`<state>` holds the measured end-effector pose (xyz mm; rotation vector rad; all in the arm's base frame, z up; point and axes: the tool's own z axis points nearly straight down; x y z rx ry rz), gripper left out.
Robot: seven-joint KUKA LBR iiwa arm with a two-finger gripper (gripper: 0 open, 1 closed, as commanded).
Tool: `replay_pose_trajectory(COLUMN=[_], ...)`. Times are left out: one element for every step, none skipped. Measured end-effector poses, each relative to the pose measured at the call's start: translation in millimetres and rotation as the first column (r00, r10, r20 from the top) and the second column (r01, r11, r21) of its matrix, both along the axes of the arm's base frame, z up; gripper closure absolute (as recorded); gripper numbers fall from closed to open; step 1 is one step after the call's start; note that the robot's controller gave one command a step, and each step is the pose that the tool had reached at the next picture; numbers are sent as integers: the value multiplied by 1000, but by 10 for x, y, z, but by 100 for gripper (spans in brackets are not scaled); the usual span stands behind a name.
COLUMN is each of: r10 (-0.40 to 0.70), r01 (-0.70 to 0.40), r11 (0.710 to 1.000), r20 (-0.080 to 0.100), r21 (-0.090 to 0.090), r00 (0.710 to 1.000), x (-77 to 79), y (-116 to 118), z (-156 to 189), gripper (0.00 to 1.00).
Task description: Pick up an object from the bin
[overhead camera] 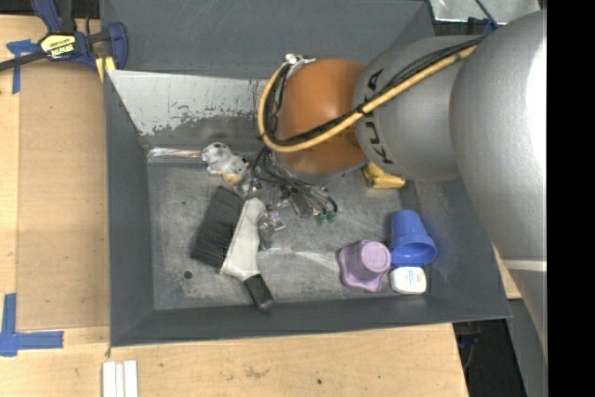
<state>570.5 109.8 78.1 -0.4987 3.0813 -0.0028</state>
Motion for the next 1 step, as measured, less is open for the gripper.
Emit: replay_pose_trajectory(r10=[0], r01=[0], r11=[1000], r20=[0], r21=[0], r00=[1000], x=[1], y=[0], z=[1], gripper=[100])
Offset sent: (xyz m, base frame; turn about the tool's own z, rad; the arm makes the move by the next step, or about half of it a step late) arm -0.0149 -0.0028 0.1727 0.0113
